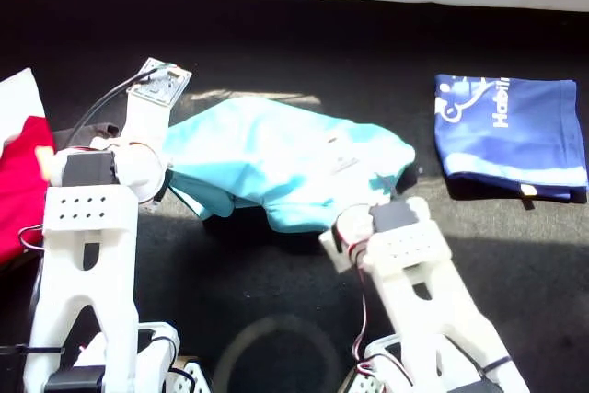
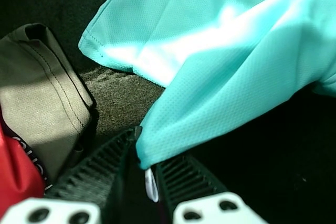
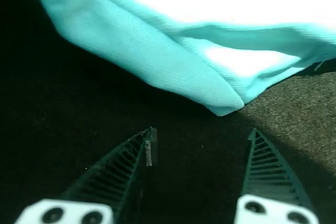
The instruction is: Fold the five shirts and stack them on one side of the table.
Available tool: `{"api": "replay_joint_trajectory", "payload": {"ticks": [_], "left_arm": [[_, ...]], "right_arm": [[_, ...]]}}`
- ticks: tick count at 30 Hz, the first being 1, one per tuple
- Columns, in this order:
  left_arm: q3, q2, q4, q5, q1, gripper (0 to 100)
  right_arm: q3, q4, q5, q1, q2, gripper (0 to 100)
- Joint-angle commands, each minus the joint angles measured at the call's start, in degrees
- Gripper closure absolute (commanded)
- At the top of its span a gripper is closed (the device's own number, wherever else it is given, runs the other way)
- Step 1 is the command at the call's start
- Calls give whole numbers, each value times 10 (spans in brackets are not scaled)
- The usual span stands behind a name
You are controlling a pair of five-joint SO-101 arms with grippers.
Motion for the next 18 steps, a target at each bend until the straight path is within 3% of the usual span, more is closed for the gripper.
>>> {"api": "replay_joint_trajectory", "payload": {"ticks": [1, 8, 14, 18], "left_arm": [[-3, -2, -9, -3, 5, 990], [-6, -5, -5, -2, 8, 990], [-6, -6, -4, -2, 8, 990], [-6, -6, -4, -2, 8, 990]], "right_arm": [[54, -73, -5, -18, -20, 724], [58, -177, -5, 73, 14, 721], [15, -200, -4, 86, 131, 728], [-53, -200, -4, 95, 192, 905]]}}
